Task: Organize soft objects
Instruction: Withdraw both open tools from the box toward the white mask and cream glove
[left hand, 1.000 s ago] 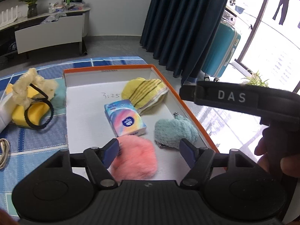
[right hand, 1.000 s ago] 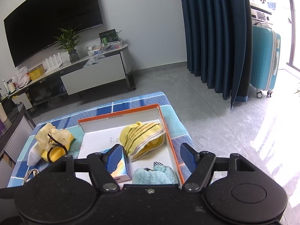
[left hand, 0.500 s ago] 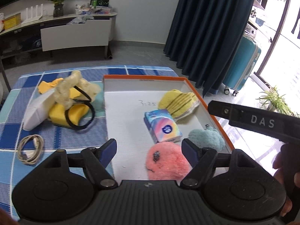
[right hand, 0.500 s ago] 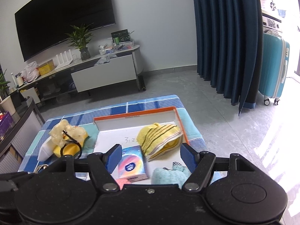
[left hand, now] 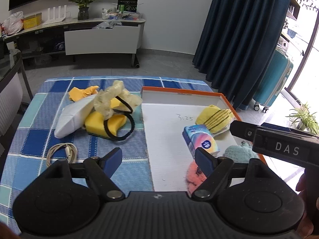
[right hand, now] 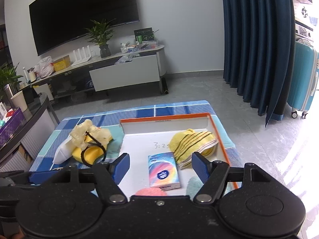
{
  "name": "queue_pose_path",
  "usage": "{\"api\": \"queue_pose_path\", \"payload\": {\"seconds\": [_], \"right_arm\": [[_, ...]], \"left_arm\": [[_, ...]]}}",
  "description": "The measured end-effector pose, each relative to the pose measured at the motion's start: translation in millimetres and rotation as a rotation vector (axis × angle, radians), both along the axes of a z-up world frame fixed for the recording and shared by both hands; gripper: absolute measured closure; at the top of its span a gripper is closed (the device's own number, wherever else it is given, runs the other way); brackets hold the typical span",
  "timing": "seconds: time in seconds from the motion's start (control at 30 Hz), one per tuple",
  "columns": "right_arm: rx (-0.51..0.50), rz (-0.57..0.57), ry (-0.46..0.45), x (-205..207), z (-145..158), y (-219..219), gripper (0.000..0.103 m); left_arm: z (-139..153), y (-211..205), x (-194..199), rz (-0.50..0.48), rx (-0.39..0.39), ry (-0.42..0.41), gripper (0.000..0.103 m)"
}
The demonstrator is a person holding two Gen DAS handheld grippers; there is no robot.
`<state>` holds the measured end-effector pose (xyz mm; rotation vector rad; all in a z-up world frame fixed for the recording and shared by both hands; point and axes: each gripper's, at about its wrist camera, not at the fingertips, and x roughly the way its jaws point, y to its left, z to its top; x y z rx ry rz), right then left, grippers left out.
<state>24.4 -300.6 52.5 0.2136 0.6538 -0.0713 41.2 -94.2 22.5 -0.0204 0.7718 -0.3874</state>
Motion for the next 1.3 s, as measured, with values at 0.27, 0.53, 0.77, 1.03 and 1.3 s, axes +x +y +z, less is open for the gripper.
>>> {"api": "queue_pose_path", "payload": {"seconds": [0.27, 0.53, 0.77, 1.03, 1.3], "right_arm": [[-0.007, 0.05, 0.01, 4, -3, 22, 0.021], [-0.008, 0.101, 0.023, 9, -5, 41, 0.021], [-0.01, 0.141, 0.034, 14, -8, 59, 0.021], [-0.006, 0.18, 0.046, 19, -13, 76, 0.021], [-0.005, 0.22, 0.062, 21, -19, 89, 0.021]], "left_arm": [[-3, 22, 0, 0.05, 0.003, 0.003, 0.021], [-4, 45, 2, 0.092, 0.0, 0.004, 0.021], [-7, 61, 1, 0.12, 0.003, 0.009, 0.021], [-10, 77, -1, 0.143, 0.013, 0.007, 0.021], [-16, 98, -2, 0.183, 0.021, 0.017, 0.021]]}}
